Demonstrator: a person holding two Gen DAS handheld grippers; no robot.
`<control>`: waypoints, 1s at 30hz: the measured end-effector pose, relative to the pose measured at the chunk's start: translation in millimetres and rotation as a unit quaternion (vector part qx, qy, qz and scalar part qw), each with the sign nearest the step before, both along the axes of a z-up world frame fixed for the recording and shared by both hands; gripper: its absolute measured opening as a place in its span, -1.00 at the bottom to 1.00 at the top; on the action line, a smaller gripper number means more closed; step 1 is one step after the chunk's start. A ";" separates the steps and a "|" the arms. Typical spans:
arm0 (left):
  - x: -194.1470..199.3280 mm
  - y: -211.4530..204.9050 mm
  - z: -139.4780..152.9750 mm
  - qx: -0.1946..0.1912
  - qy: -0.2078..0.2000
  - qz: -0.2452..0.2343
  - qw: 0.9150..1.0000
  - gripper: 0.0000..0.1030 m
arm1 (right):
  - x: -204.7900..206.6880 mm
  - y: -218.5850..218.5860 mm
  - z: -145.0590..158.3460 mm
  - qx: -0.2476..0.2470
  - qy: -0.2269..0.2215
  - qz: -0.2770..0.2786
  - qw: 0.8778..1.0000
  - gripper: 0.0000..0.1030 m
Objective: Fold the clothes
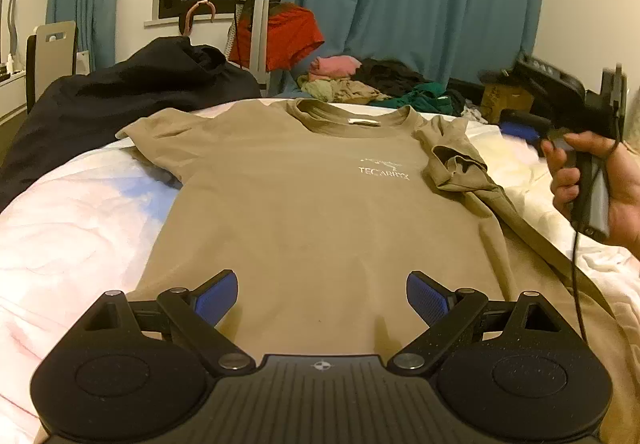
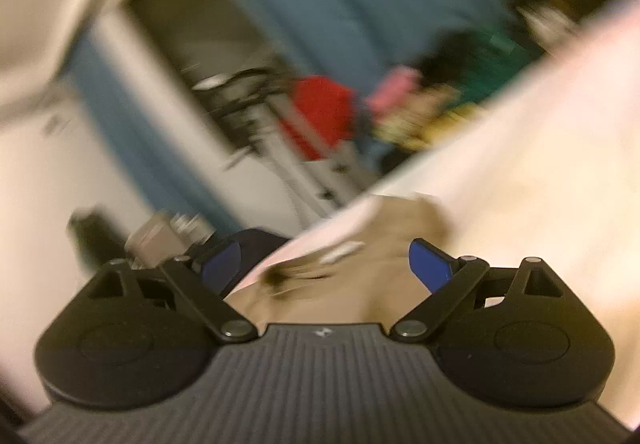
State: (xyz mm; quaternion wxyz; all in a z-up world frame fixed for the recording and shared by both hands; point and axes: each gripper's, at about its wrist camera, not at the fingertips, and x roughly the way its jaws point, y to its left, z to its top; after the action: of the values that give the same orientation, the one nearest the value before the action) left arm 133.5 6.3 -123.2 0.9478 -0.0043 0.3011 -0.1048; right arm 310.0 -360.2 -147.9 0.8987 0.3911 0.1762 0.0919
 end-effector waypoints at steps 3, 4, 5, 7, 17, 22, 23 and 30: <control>1.7 0.0 -2.0 0.001 0.004 -0.003 1.000 0.81 | 6.4 -23.5 -36.3 0.073 0.067 -0.005 0.995 0.40; 1.9 -0.4 -2.6 0.001 0.005 -0.003 1.000 0.81 | 8.2 -25.1 -46.5 0.084 0.086 -0.004 0.993 0.38; 2.1 -0.8 -3.3 0.001 0.006 -0.004 1.000 0.81 | 10.0 -25.7 -55.8 0.093 0.103 -0.003 0.990 0.37; 2.5 -2.8 -4.6 0.004 0.007 -0.006 1.000 0.81 | 15.9 -20.5 -68.4 0.105 0.118 0.016 0.987 0.17; 6.8 -5.5 -11.5 0.014 0.014 -0.007 1.000 0.81 | 10.5 -25.0 -16.6 0.035 0.043 -0.030 0.998 -0.83; 8.0 -7.3 -12.6 0.019 0.013 -0.009 1.000 0.81 | -14.9 -54.5 16.3 -0.045 -0.027 -0.139 0.989 -0.84; 8.4 -7.2 -12.9 0.021 0.012 -0.010 1.000 0.81 | -22.6 -60.9 19.5 -0.057 -0.043 -0.163 0.984 -0.84; 9.4 -8.8 -13.1 0.026 0.007 -0.010 1.000 0.81 | -51.5 -110.2 15.1 -0.076 -0.026 -0.272 0.959 -0.44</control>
State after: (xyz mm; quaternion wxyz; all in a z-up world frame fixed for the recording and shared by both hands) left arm 142.9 -2.6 -136.3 0.9442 0.0230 0.3108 -0.1066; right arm 258.5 -470.4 -132.9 0.9208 0.3526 0.0462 -0.1600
